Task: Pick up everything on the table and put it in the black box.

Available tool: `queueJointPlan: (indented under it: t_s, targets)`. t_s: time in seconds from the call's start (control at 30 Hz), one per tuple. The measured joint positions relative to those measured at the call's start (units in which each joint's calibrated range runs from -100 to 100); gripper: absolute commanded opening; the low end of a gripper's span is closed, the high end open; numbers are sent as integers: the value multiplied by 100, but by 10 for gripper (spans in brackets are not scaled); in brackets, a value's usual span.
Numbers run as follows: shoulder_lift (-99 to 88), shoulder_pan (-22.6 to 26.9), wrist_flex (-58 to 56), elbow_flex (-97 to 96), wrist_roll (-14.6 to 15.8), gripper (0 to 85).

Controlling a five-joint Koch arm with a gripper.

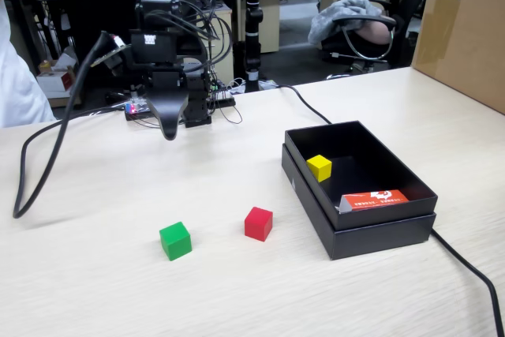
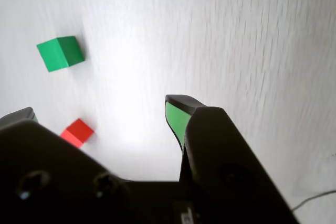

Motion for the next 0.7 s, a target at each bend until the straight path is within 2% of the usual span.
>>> queueJointPlan:
  t_s: [0.43,0.7]
  targets:
    - [4466,0,8,3286,-44,468]
    - [6291,54,8,4555,-49,448]
